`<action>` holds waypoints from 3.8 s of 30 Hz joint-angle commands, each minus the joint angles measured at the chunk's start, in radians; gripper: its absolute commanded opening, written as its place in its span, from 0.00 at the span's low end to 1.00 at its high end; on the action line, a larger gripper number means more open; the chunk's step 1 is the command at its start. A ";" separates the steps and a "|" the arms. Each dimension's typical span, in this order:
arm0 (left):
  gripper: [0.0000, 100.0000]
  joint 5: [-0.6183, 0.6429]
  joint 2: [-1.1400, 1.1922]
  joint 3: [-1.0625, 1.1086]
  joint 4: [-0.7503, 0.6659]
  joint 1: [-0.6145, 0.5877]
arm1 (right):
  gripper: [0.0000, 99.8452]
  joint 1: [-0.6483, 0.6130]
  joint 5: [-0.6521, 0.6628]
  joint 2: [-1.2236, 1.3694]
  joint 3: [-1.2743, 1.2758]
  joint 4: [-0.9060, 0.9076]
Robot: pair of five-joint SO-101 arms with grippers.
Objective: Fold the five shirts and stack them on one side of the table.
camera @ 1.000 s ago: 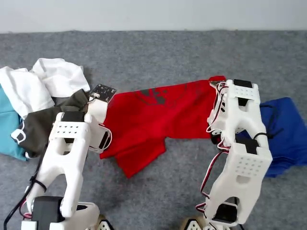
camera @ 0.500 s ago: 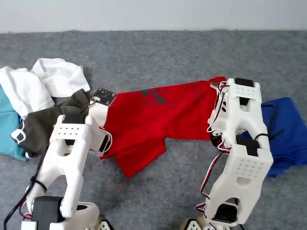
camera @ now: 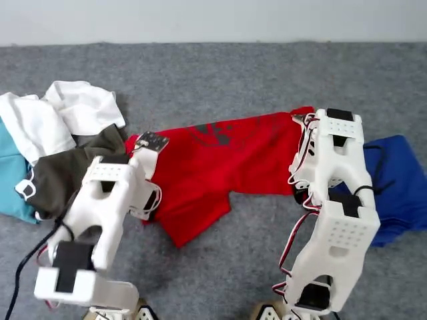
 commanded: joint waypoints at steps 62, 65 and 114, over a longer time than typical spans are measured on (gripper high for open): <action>0.01 0.006 0.095 -0.585 0.529 0.123 | 0.01 -0.010 0.006 -0.047 0.000 0.015; 0.01 0.008 -0.020 -0.610 0.557 0.120 | 0.01 -0.010 0.006 -0.047 0.000 0.016; 0.02 0.256 -0.723 -0.802 -0.109 -0.140 | 0.01 -0.116 -0.035 -1.214 -0.009 -0.429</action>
